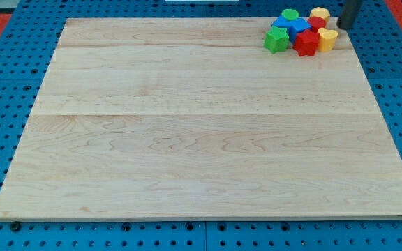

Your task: Push the yellow hexagon along with green circle slightly left

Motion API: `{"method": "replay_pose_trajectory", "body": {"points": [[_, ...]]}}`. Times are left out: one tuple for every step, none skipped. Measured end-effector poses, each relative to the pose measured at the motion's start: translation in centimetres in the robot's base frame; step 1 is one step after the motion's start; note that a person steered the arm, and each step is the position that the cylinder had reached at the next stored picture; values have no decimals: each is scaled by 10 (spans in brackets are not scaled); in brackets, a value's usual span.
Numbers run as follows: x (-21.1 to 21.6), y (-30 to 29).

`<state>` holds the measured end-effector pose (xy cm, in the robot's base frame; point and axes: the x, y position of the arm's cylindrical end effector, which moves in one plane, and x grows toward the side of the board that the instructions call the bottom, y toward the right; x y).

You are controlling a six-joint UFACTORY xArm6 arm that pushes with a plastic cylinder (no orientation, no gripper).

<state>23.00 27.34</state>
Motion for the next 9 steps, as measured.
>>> {"method": "replay_pose_trajectory", "body": {"points": [[6, -21], [33, -44], [41, -24], [19, 38], [-38, 59], [-38, 59], [-39, 55], [-39, 24], [-28, -16]]}}
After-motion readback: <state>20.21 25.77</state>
